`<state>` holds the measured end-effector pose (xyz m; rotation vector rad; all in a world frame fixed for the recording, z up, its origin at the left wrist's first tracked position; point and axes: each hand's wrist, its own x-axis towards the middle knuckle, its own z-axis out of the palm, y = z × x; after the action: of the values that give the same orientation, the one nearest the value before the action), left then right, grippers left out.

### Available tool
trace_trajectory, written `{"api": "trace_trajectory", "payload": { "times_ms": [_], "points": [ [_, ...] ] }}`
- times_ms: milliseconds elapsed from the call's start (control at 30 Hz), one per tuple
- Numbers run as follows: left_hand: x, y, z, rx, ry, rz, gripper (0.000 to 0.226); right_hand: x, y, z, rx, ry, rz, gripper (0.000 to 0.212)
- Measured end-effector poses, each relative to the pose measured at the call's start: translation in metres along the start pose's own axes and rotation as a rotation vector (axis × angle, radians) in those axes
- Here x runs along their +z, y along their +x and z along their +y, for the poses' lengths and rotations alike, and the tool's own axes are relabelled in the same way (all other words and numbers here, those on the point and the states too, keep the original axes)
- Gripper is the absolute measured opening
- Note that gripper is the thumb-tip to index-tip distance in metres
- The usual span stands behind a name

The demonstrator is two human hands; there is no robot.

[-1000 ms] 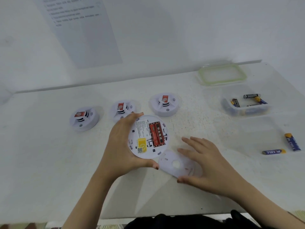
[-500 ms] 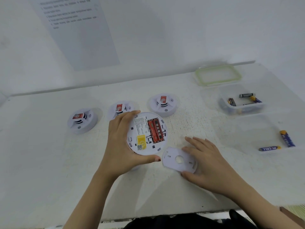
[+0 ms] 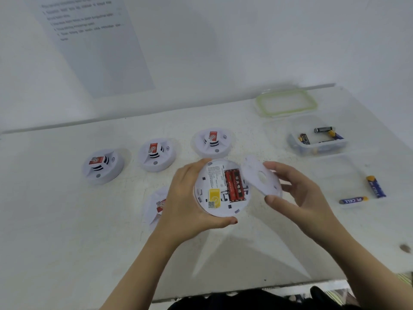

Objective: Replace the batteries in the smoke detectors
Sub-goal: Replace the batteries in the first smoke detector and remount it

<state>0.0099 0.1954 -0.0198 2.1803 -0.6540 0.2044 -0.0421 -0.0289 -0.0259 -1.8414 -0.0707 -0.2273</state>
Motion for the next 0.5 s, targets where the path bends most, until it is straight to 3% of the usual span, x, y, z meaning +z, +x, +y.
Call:
{"api": "trace_trajectory", "payload": {
  "times_ms": [100, 233, 500],
  "points": [
    [0.011, -0.001, 0.003, 0.031, -0.006, -0.012, 0.099, -0.005, 0.001, -0.005, -0.146, -0.211, -0.075, 0.057],
    [0.020, 0.000, 0.010, 0.049, -0.053, -0.009, 0.096, -0.008, 0.005, -0.007, -0.211, -0.405, -0.198, 0.063],
    [0.030, 0.001, 0.008, -0.002, -0.142, 0.000, 0.098, -0.012, 0.014, -0.006, -0.229, -0.473, -0.245, 0.065]
  ]
}}
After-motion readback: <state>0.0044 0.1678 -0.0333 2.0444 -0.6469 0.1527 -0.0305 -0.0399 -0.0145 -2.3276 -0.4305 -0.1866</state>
